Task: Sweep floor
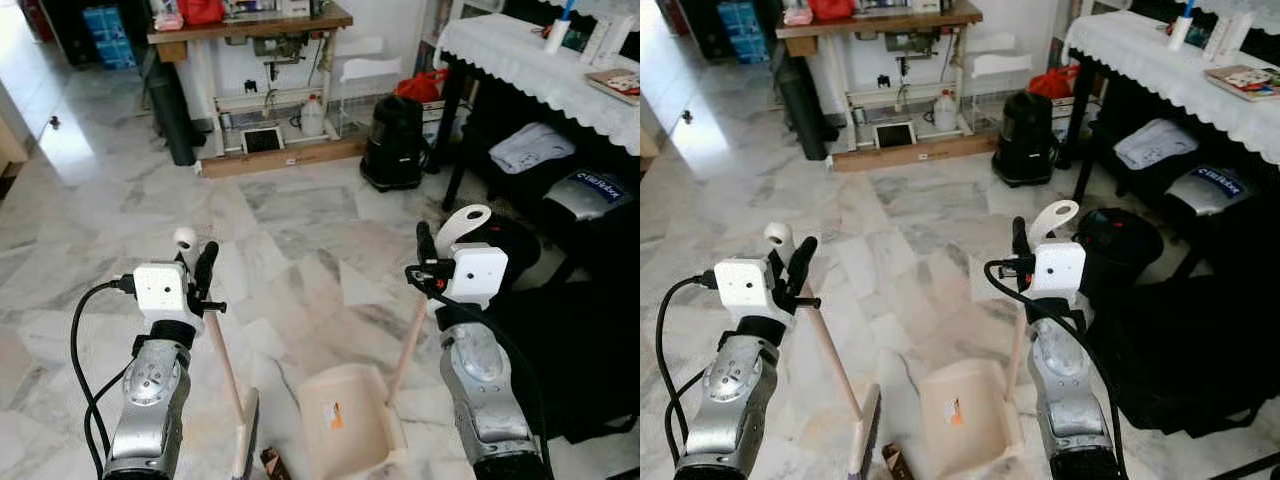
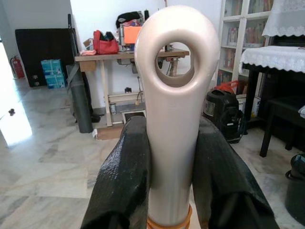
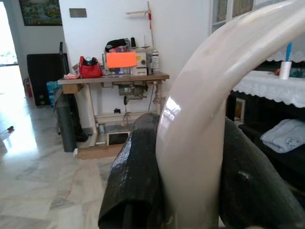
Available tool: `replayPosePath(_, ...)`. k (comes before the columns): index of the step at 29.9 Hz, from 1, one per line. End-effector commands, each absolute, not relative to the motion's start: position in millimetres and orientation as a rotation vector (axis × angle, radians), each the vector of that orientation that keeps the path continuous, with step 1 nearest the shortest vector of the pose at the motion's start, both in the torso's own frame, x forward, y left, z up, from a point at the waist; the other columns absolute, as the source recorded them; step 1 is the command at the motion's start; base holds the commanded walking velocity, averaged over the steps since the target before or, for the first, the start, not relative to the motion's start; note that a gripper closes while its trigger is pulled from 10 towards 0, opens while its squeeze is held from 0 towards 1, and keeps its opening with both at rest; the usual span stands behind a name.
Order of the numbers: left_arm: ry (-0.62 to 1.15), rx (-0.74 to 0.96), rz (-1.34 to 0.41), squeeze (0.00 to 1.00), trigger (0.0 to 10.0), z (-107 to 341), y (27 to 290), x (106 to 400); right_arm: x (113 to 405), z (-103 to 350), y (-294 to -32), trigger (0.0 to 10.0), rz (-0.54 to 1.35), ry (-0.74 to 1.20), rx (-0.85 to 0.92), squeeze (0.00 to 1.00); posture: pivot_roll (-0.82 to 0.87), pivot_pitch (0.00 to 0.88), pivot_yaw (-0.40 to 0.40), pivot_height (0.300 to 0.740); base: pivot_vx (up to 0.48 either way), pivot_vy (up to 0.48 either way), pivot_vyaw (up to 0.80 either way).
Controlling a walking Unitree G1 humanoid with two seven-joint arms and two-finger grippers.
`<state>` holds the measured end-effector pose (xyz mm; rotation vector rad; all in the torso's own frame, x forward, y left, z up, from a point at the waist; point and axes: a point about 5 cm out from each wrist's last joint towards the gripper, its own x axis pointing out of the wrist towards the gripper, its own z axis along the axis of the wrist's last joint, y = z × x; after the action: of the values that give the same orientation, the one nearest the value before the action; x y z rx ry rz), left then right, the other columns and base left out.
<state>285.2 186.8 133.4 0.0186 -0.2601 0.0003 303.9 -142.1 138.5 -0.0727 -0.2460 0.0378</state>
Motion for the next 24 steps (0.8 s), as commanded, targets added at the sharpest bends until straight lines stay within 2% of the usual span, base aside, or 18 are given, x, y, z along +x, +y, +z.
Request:
replayPosePath(1, -0.302, 0.021, 0.013, 0.00, 10.0, 141.3, 190.2, 288.0, 307.5, 147.1, -141.2, 10.0, 0.038, -0.278, -0.068, 0.00, 0.03, 0.000, 0.024, 0.740, 0.000, 0.461, -0.80)
replayPosePath(6, -0.309, 0.020, 0.017, 0.00, 10.0, 141.8, 188.7, 288.8, 309.6, 149.1, -141.2, 10.0, 0.039, -0.283, -0.068, 0.00, 0.03, 0.000, 0.022, 0.740, 0.000, 0.450, -0.80)
replayPosePath(15, -0.319, 0.023, 0.018, 0.00, 10.0, 144.0, 190.1, 289.3, 312.0, 151.5, -140.5, 10.0, 0.038, -0.292, -0.067, 0.00, 0.04, 0.000, 0.022, 0.740, 0.000, 0.000, -0.80)
replayPosePath(21, -0.321, 0.026, 0.025, 0.00, 10.0, 143.6, 192.1, 288.3, 312.8, 151.5, -138.2, 10.0, 0.044, -0.294, -0.064, 0.00, 0.04, 0.000, 0.021, 0.740, 0.000, 0.000, 0.00)
replayPosePath(24, -0.322, 0.027, 0.025, 0.00, 10.0, 143.6, 192.1, 288.4, 312.9, 151.5, -138.3, 10.0, 0.043, -0.294, -0.064, 0.00, 0.04, 0.000, 0.021, 0.740, 0.000, 0.000, -0.80)
